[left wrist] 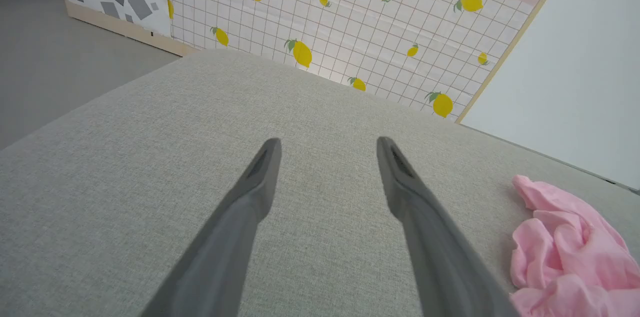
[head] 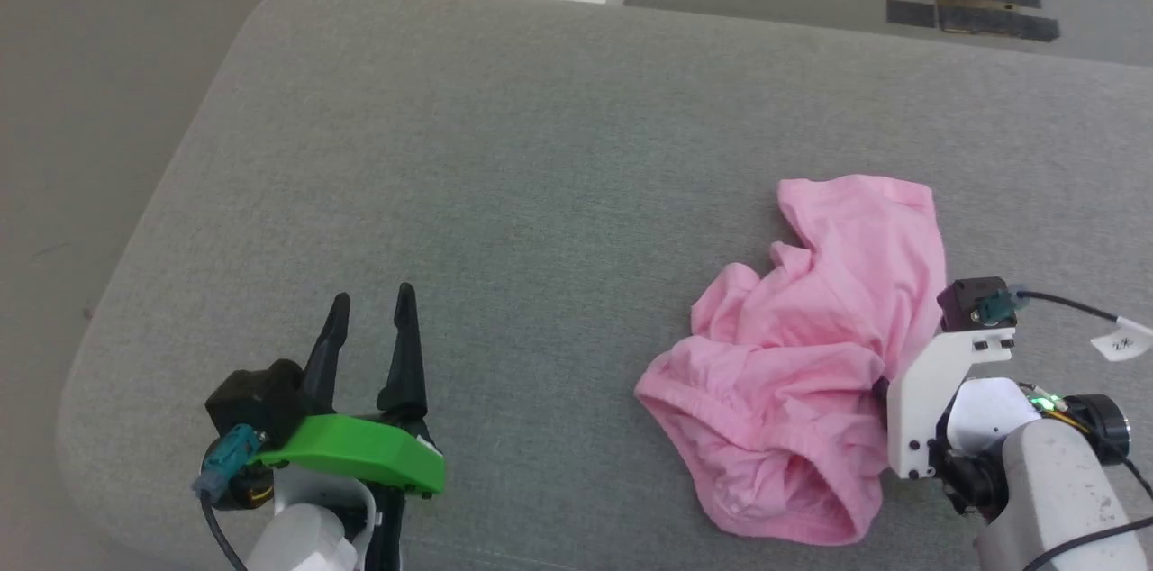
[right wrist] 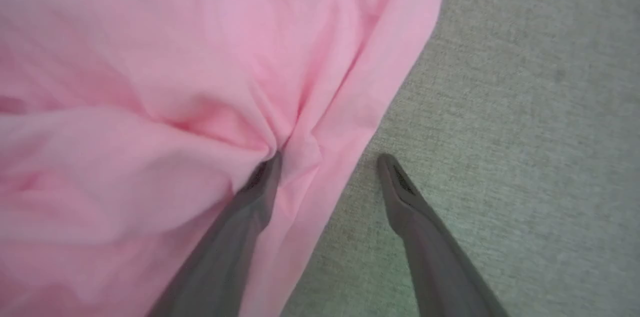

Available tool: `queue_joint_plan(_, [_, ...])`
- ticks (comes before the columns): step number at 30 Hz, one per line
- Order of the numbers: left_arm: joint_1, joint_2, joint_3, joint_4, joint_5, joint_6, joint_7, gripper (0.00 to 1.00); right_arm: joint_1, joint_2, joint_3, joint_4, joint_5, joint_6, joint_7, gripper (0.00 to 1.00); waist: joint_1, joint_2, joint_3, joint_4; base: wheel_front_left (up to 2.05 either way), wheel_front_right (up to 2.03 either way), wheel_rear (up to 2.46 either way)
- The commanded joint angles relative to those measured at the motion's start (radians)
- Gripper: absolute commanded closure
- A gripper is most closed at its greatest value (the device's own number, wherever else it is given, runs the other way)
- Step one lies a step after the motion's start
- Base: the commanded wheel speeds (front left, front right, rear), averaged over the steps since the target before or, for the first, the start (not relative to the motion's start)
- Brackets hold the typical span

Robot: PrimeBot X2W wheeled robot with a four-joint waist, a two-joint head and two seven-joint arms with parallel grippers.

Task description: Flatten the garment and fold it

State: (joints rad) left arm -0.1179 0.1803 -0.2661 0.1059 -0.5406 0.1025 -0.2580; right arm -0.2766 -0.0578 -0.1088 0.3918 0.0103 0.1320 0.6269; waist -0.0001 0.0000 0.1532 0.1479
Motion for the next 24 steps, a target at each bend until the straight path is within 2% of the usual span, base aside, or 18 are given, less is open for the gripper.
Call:
queue_joint_plan(1, [0.004, -0.009, 0.005, 0.007, 0.008, -0.011, -0.004, 0.0, 0.006, -0.005, 0.005, 0.019, 0.006, -0.001, 0.033, 0.0, 0.0001, 0.0, 0.016, 0.021, 0.0, 0.0, 0.0])
queue_joint_plan(2, [0.003, -0.015, 0.007, 0.011, 0.012, -0.016, -0.004, 0.0, 0.005, -0.01, 0.002, 0.015, 0.013, -0.001, 0.04, 0.69, 0.0001, 0.0, 0.016, 0.025, 0.0, 0.0, 0.0])
queue_joint_plan(3, [0.003, -0.019, 0.01, 0.013, 0.015, -0.02, -0.004, 0.0, 0.001, -0.016, -0.001, 0.009, 0.018, -0.001, 0.039, 1.0, 0.0001, 0.0, 0.016, 0.028, 0.0, 0.0, 0.0])
queue_joint_plan(10, [-0.009, -0.034, 0.017, 0.033, 0.038, -0.05, -0.004, 0.0, -0.132, -0.125, 0.028, -0.019, 0.022, -0.001, 0.016, 1.0, 0.0001, 0.0, 0.018, 0.043, 0.0, 0.0, 0.0])
queue_joint_plan(14, [-0.027, -0.041, 0.018, 0.043, 0.045, -0.064, -0.004, 0.0, -0.244, -0.177, 0.057, -0.008, 0.014, -0.001, -0.065, 1.0, 0.0001, 0.0, 0.027, 0.057, 0.0, 0.0, 0.0])
queue_joint_plan(18, [-0.036, -0.047, 0.023, 0.056, 0.048, -0.071, -0.004, 0.0, -0.308, -0.192, 0.081, 0.032, 0.019, -0.001, -0.16, 1.0, 0.0001, 0.0, 0.03, 0.061, 0.0, 0.0, 0.0])
queue_joint_plan(19, [-0.036, -0.048, 0.024, 0.06, 0.048, -0.073, -0.004, 0.0, -0.312, -0.19, 0.083, 0.056, 0.025, -0.001, -0.169, 0.71, 0.0001, 0.0, 0.027, 0.061, 0.0, 0.0, 0.0])
queue_joint_plan(20, [-0.035, -0.049, 0.026, 0.063, 0.049, -0.074, -0.004, 0.0, -0.313, -0.184, 0.078, 0.077, 0.034, -0.001, -0.167, 0.0, 0.0001, 0.0, 0.022, 0.06, 0.0, 0.0, 0.0])
queue_joint_plan(24, [-0.022, -0.049, 0.029, 0.081, 0.045, -0.079, -0.004, 0.0, -0.309, -0.174, 0.058, 0.108, 0.052, -0.001, -0.207, 0.0, 0.0001, 0.0, -0.007, 0.045, 0.0, 0.0, 0.0])
